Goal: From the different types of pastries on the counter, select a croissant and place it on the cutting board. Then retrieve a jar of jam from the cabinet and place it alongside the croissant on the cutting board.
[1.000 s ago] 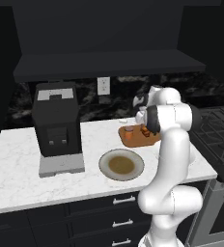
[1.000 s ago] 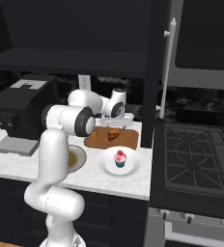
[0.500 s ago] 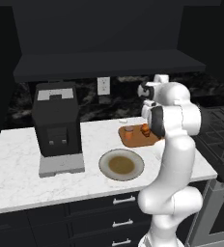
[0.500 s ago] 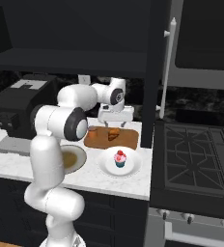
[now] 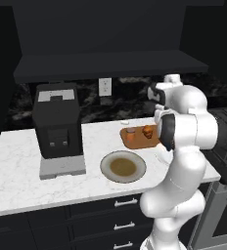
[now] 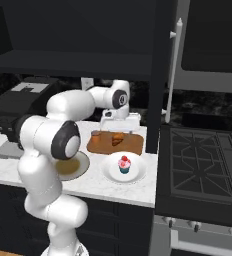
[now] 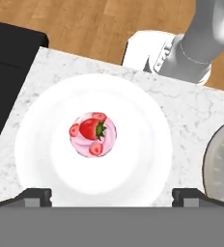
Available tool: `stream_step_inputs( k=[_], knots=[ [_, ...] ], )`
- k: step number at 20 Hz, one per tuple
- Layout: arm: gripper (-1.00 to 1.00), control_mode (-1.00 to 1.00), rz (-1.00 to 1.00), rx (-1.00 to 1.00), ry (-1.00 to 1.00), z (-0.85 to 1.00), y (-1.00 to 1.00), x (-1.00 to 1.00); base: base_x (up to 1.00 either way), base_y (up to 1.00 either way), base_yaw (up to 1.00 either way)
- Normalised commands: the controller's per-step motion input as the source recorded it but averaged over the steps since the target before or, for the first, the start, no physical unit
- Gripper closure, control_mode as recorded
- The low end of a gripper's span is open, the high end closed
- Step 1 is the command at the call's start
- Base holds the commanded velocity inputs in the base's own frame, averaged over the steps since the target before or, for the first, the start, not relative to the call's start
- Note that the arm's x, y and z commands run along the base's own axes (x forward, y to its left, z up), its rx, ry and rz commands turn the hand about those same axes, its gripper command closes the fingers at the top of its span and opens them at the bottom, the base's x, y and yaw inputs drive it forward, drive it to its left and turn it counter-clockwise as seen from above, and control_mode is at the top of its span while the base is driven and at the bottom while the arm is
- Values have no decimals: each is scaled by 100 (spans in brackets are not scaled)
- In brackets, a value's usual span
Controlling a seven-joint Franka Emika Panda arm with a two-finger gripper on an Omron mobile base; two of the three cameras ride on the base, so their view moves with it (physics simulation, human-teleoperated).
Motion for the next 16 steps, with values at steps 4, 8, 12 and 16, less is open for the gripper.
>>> stream_step_inputs(
  k=[4, 8, 12, 16],
  knots=[
    [-100, -100, 11, 0, -1, 1, -20, -94, 0, 0, 0],
    [-100, -100, 3, 0, -16, -14, -9, -98, 0, 0, 0],
    [-100, -100, 5, 1, -4, -11, -16, -100, 0, 0, 0],
    [-100, -100, 5, 0, 0, 31, -42, -100, 0, 0, 0]
  ],
)
